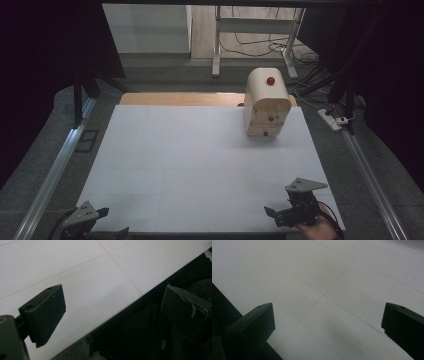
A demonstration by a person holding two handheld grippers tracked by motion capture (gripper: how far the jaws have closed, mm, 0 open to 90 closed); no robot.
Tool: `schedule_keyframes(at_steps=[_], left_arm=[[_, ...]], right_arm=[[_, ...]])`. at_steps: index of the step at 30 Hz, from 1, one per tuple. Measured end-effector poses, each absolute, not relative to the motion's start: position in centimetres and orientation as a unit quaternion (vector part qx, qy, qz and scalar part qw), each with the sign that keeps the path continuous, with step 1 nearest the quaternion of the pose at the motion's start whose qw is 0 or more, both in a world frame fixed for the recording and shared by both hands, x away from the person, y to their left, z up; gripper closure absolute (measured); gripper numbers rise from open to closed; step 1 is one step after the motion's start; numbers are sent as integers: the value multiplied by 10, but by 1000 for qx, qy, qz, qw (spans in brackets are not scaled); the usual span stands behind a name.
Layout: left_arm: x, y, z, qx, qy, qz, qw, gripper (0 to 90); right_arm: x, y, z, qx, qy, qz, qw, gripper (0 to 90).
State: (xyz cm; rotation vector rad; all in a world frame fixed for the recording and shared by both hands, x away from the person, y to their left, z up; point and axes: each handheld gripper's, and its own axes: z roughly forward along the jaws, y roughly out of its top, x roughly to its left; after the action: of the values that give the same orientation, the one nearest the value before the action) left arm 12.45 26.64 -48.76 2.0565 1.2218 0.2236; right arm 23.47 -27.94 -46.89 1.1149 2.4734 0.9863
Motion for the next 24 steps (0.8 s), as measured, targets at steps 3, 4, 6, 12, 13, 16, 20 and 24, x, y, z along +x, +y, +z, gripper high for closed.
schedule_keyframes(at_steps=[3, 4, 6, 12, 13, 16, 20, 24], left_arm=[[125, 266, -488, 797, 475, 87, 362, 63], [125, 266, -488, 797, 475, 87, 362, 62], [125, 266, -488, 797, 475, 87, 362, 62], [125, 267, -488, 797, 476, 86, 362, 62], [125, 267, -488, 797, 476, 86, 362, 62], [125, 267, -488, 796, 477, 86, 363, 62], [125, 267, -488, 795, 478, 86, 363, 62], [125, 267, -488, 795, 478, 86, 363, 62]], right_arm=[[231, -283, -469, 389, 848, 338, 126, 0], [230, -284, -469, 391, 847, 338, 126, 0], [228, -287, -469, 394, 845, 339, 126, 0], [221, -296, -469, 407, 839, 340, 123, 0], [220, -298, -469, 410, 838, 339, 122, 0], [217, -301, -468, 414, 835, 342, 123, 0], [214, -305, -467, 418, 831, 345, 123, 0], [212, -308, -465, 421, 830, 345, 124, 0]])
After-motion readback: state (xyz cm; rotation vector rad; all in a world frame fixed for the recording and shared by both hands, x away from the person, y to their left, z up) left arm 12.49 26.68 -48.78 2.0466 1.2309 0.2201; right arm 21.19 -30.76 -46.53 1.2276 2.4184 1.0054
